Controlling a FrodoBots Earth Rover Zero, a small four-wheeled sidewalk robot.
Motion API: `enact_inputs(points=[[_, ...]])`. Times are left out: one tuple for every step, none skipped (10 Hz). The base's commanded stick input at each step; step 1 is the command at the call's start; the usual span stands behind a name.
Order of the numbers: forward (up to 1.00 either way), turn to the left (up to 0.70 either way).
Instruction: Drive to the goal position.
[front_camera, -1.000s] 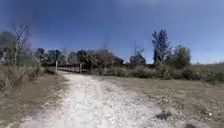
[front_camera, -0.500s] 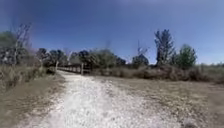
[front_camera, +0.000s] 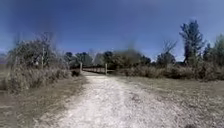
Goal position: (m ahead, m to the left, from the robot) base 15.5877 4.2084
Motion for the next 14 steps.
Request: enact_inputs(points=[[0.7, 0.0], [0.7, 0.0], [0.7, 0.0], [0.7, 0.0], [0.7, 0.0], [0.7, 0.0], [0.7, 0.0], [0.7, 0.0], [0.7, 0.0], [0.7, 0.0], [0.7, 0.0], [0.7, 0.0], [0.7, 0.0], [0.7, 0.0]])
